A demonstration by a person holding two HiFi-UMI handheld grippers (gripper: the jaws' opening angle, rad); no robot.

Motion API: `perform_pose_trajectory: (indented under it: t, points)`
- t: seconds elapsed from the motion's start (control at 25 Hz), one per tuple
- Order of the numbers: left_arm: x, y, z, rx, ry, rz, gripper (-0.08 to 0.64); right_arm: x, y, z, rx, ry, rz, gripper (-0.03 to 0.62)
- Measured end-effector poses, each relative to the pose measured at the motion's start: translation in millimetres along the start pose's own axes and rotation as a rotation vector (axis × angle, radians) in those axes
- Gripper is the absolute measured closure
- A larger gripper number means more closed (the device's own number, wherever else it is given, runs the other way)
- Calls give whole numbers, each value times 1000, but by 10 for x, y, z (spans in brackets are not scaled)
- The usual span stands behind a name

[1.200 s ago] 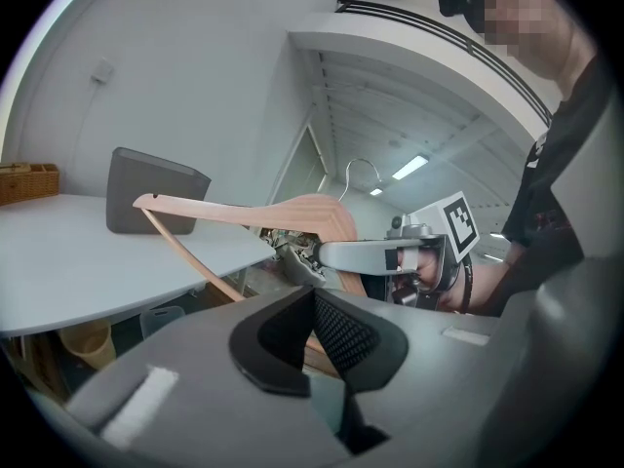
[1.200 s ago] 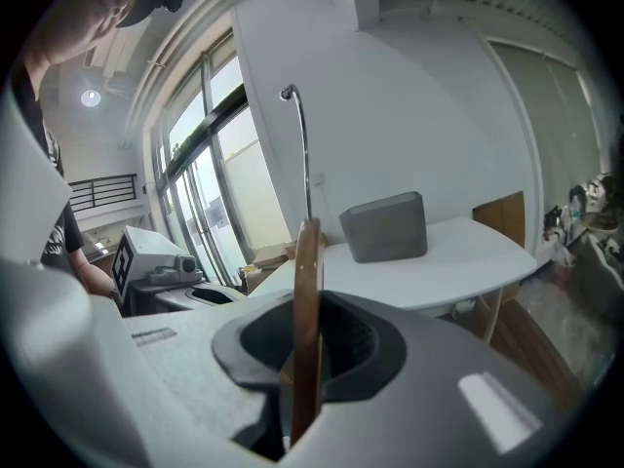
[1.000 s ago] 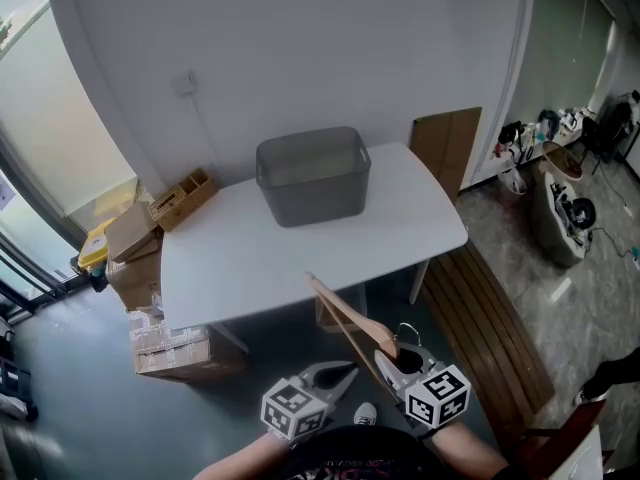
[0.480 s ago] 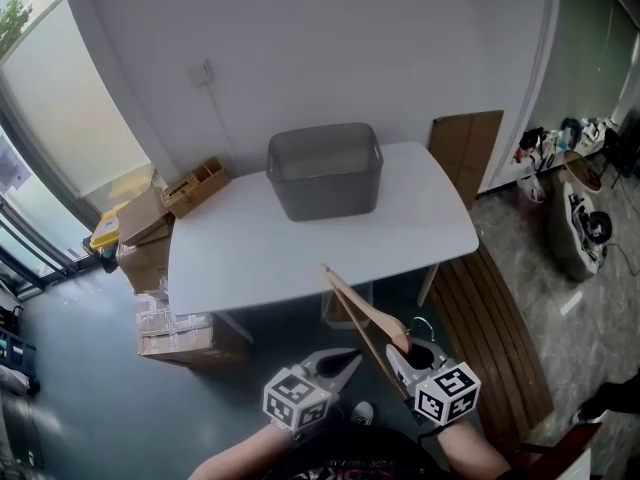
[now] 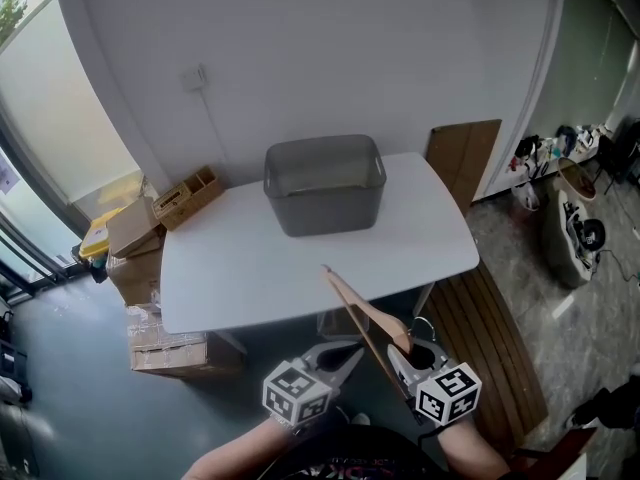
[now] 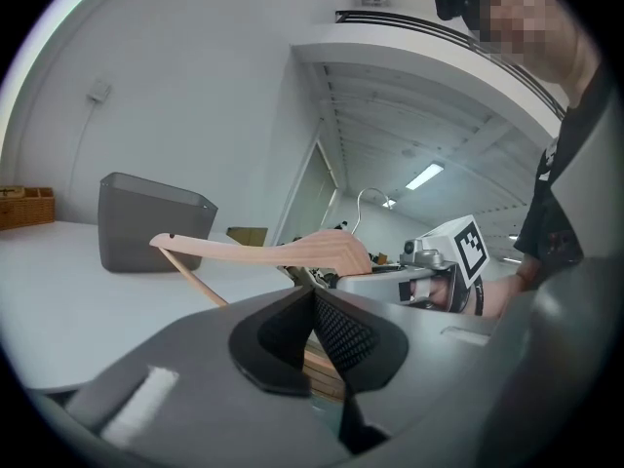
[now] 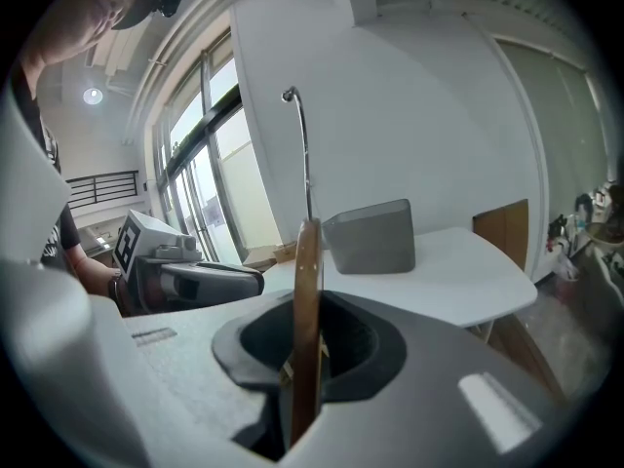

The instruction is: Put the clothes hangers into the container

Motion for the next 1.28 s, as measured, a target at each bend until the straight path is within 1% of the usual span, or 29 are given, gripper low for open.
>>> perform_pose_trajectory:
  t: [0.16, 0.44, 0.68, 0.8, 0.92, 1.04, 1.28]
  points:
    - [-36, -130, -277, -1, 18, 3, 555, -260, -171, 50, 8, 15, 2, 535]
    - [2, -308, -720, -6, 28, 27, 555, -692, -485, 82, 44, 23, 15, 535]
    - [150, -407, -1149, -8, 7, 55, 555, -1106, -807, 18, 97, 9, 40, 535]
    - [209, -453, -1302, -10, -13, 63, 555, -1229, -919, -14, 108, 3, 44, 535]
    - [264, -556, -1375, 0, -24, 85, 555, -1337, -1003, -32, 118, -6, 37, 535]
    - [316, -619, -1432, -10, -39, 105, 555, -1438, -1069, -32, 146, -15, 33, 535]
    - [272, -640, -1489, -14, -61, 113, 555, -1507, -1309, 80, 236, -31, 17, 535]
Point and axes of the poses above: the fingertips, and each gripper's own axes: x backward along the fingers, z to its right, y out of its underside, the point moved 5 cm from there along x, backward along the fingers, and after that the axes turned 2 degrees about -x, right-handed, at the moved point
